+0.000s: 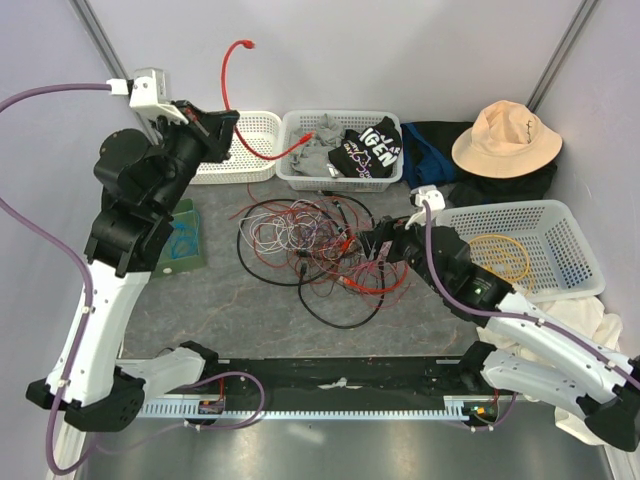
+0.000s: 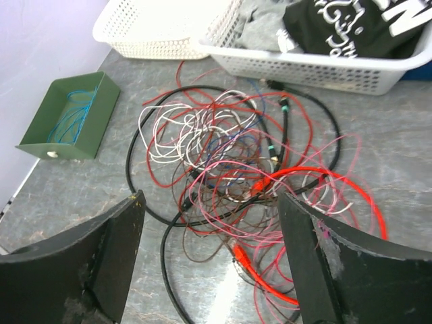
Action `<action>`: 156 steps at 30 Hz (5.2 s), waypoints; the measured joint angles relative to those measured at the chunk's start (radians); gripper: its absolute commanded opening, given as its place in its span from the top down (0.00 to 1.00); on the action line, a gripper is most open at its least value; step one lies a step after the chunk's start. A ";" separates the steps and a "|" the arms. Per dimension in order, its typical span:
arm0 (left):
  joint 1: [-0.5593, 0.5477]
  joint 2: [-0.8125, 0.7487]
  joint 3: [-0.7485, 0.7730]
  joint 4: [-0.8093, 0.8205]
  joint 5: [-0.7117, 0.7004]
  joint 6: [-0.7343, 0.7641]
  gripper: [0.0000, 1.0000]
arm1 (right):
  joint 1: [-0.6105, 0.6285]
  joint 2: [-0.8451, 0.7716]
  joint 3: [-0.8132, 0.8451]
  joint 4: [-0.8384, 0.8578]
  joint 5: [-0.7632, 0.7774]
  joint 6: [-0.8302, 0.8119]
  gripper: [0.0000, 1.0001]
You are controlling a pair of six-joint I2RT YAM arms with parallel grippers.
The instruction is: Untangle the cables
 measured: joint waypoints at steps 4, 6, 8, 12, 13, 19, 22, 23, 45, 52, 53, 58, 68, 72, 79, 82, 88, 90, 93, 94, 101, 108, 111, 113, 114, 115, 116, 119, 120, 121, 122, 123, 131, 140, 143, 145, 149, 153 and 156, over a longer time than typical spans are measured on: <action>0.000 0.084 0.084 -0.026 -0.130 0.039 0.98 | 0.000 -0.061 0.000 -0.039 0.033 -0.021 0.11; 0.000 0.129 0.134 -0.032 -0.186 0.062 0.98 | 0.000 -0.084 -0.001 -0.052 0.046 -0.029 0.11; 0.001 0.181 0.186 -0.034 -0.246 0.082 0.98 | 0.000 -0.103 -0.009 -0.060 0.056 -0.031 0.11; 0.027 0.282 0.238 -0.029 -0.337 0.100 0.98 | 0.000 -0.119 -0.042 -0.066 0.054 -0.032 0.12; 0.039 0.305 0.239 -0.029 -0.347 0.100 0.98 | 0.000 -0.119 -0.055 -0.067 0.050 -0.031 0.12; 0.216 0.488 0.165 -0.018 -0.304 -0.045 0.98 | 0.000 -0.120 -0.126 -0.066 0.007 -0.012 0.13; 0.344 0.571 0.045 0.050 -0.200 -0.185 0.98 | 0.000 -0.127 -0.154 -0.059 -0.008 -0.003 0.13; 0.378 0.591 0.006 0.077 -0.171 -0.224 0.98 | 0.000 -0.133 -0.166 -0.053 -0.011 -0.002 0.14; 0.493 0.815 0.064 0.359 0.109 -0.469 0.01 | 0.000 -0.072 -0.217 0.057 -0.009 0.001 0.13; 0.317 0.394 -0.246 0.324 0.019 -0.361 0.00 | 0.000 -0.105 -0.216 0.053 0.014 0.001 0.13; 0.233 0.322 -0.296 0.332 -0.010 -0.333 0.00 | 0.000 -0.121 -0.215 0.045 0.024 0.000 0.13; -0.204 0.082 -0.566 0.336 -0.028 -0.265 0.00 | 0.000 -0.205 -0.203 -0.014 0.088 -0.003 0.13; -0.410 0.132 -0.807 0.319 -0.108 -0.262 0.04 | 0.000 -0.332 -0.187 -0.100 0.176 0.028 0.14; -0.425 0.221 -0.807 0.340 -0.122 -0.262 0.03 | 0.000 -0.341 -0.204 -0.129 0.190 0.065 0.14; -0.442 0.277 -0.793 0.343 -0.310 -0.239 0.00 | 0.000 -0.346 -0.225 -0.175 0.189 0.102 0.14; -0.440 0.300 -0.725 0.346 -0.389 -0.175 0.01 | 0.000 -0.346 -0.225 -0.180 0.190 0.103 0.14; -0.440 0.408 -0.580 0.354 -0.405 -0.017 0.05 | 0.000 -0.346 -0.225 -0.190 0.191 0.101 0.14; -0.440 0.426 -0.578 0.347 -0.385 0.029 0.05 | 0.000 -0.348 -0.225 -0.194 0.192 0.099 0.14; -0.441 0.446 -0.578 0.328 -0.344 0.097 0.05 | 0.000 -0.357 -0.225 -0.194 0.192 0.097 0.14; -0.441 0.454 -0.578 0.323 -0.330 0.117 0.05 | 0.000 -0.357 -0.225 -0.194 0.192 0.095 0.14; -0.443 0.595 -0.488 0.295 -0.296 0.228 0.06 | 0.000 -0.349 -0.225 -0.193 0.191 0.094 0.14; -0.437 0.790 -0.357 0.272 -0.312 0.303 0.41 | 0.000 -0.366 -0.225 -0.194 0.194 0.090 0.14; -0.422 0.846 -0.309 0.251 -0.327 0.338 0.82 | 0.000 -0.370 -0.225 -0.194 0.194 0.087 0.14; -0.409 0.852 -0.291 0.246 -0.348 0.358 0.98 | 0.000 -0.370 -0.225 -0.195 0.194 0.084 0.14; -0.404 0.846 -0.283 0.247 -0.364 0.369 0.98 | 0.000 -0.371 -0.225 -0.196 0.194 0.084 0.14; -0.399 0.834 -0.279 0.247 -0.377 0.377 0.98 | 0.000 -0.372 -0.225 -0.198 0.194 0.084 0.14; -0.396 0.815 -0.279 0.246 -0.391 0.381 0.98 | 0.000 -0.373 -0.225 -0.199 0.194 0.084 0.14; -0.393 0.709 -0.279 0.209 -0.428 0.383 0.98 | 0.000 -0.378 -0.225 -0.201 0.194 0.084 0.14; -0.394 0.653 -0.278 0.200 -0.439 0.383 0.98 | 0.000 -0.378 -0.225 -0.201 0.194 0.083 0.14; -0.395 0.562 -0.277 0.184 -0.445 0.383 0.98 | 0.000 -0.378 -0.225 -0.200 0.194 0.083 0.14; -0.396 0.533 -0.276 0.179 -0.447 0.382 0.98 | 0.000 -0.378 -0.225 -0.200 0.193 0.083 0.14; -0.397 0.471 -0.265 0.159 -0.448 0.382 0.98 | 0.000 -0.377 -0.225 -0.200 0.193 0.083 0.15; -0.397 0.137 0.019 -0.011 -0.428 0.358 0.98 | 0.000 -0.335 -0.213 -0.163 0.135 0.067 0.15; -0.397 0.205 0.443 -0.167 -0.410 0.361 0.98 | 0.000 -0.219 -0.100 -0.067 0.007 0.039 0.15; -0.397 0.243 0.525 -0.197 -0.397 0.364 0.98 | 0.000 -0.172 -0.064 -0.043 -0.010 0.024 0.14; -0.397 0.258 0.562 -0.209 -0.384 0.364 0.98 | 0.000 -0.131 -0.039 -0.016 -0.027 0.016 0.14; -0.397 0.261 0.587 -0.217 -0.371 0.364 0.98 | 0.000 -0.030 0.010 0.059 -0.080 0.003 0.13; -0.397 0.261 0.581 -0.218 -0.358 0.364 0.98 | 0.008 0.059 0.043 0.123 -0.125 -0.005 0.13; -0.397 0.259 0.554 -0.220 -0.355 0.364 0.98 | 0.017 0.069 0.050 0.158 -0.145 -0.012 0.12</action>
